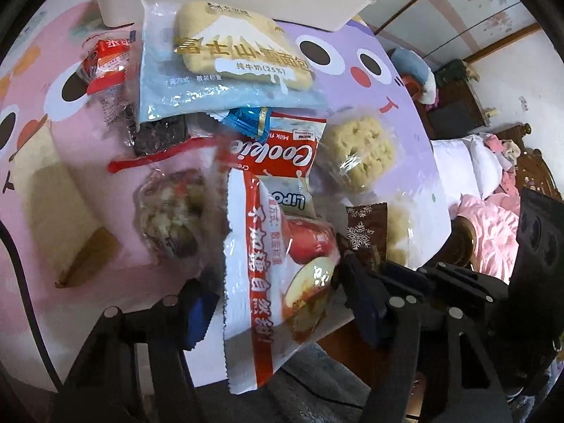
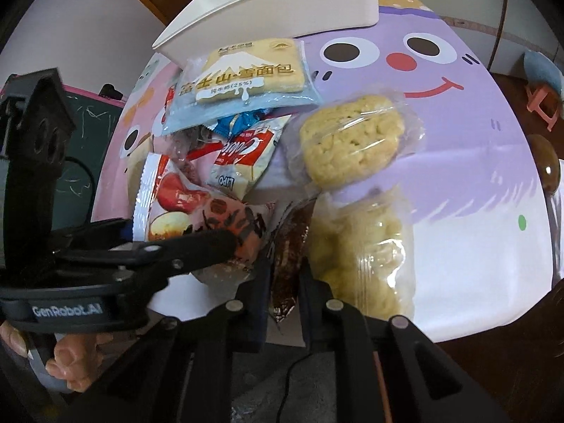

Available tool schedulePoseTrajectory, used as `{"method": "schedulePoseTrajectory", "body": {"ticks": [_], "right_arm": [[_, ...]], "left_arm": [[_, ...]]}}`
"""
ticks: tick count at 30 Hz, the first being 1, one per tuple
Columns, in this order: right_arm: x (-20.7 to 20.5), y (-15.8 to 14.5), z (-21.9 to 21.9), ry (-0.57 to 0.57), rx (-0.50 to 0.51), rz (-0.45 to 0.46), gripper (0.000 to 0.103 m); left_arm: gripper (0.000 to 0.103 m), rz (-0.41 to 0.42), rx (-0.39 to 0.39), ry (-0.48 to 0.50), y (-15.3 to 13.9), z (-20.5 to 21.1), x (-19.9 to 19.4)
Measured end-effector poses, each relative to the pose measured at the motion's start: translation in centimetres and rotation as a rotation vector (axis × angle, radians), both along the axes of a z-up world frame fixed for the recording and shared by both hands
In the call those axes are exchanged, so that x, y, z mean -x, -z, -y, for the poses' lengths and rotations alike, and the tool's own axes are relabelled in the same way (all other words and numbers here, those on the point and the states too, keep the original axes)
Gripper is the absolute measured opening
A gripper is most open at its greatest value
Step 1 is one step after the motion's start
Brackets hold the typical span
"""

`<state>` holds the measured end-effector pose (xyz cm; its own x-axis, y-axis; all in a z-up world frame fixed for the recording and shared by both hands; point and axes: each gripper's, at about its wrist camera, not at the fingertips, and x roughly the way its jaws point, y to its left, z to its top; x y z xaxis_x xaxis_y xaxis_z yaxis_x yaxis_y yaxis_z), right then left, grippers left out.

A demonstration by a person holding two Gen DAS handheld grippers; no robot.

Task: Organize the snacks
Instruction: 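Grasp the red-white Cookies pack with the left tool while the right tool grasps the chocolate bar, then carry both packs over the white tray and release them inside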

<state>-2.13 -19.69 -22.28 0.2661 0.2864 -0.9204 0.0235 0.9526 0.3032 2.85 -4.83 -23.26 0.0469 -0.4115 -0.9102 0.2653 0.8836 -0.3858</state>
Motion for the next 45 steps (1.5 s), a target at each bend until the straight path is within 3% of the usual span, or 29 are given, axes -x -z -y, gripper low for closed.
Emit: {"method": "schedulePoseTrajectory", "body": {"ticks": [2, 8, 13, 19, 26, 37, 45], "right_arm": [[0.1, 0.0, -0.1, -0.003, 0.001, -0.001, 0.014], [0.7, -1.0, -0.4, -0.013, -0.013, 0.015, 0.013], [0.6, -4.0, -1.0, -0.028, -0.027, 0.076, 0.013], [-0.6, -8.7, -0.9, -0.031, -0.019, 0.173, 0.013], [-2.6, -13.3, -0.7, -0.042, -0.001, 0.252, 0.013], [-7.2, -20.1, -1.3, -0.092, 0.039, 0.371, 0.013], [-12.9, -22.2, -1.5, -0.125, 0.106, 0.408, 0.013]], "left_arm": [[0.052, 0.012, -0.029, 0.02, -0.2, 0.3, 0.2], [0.047, 0.052, -0.032, 0.03, -2.6, -0.7, 0.9], [0.046, 0.152, -0.026, 0.006, -7.5, -2.8, 0.5], [0.046, 0.29, 0.014, -0.093, -14.4, -5.5, -1.9], [0.046, 0.374, 0.03, -0.181, -20.2, -8.4, -4.0], [0.046, 0.478, -0.033, -0.234, -25.7, -9.7, -7.0], [0.047, 0.503, -0.062, -0.283, -26.7, -9.0, -11.6]]}}
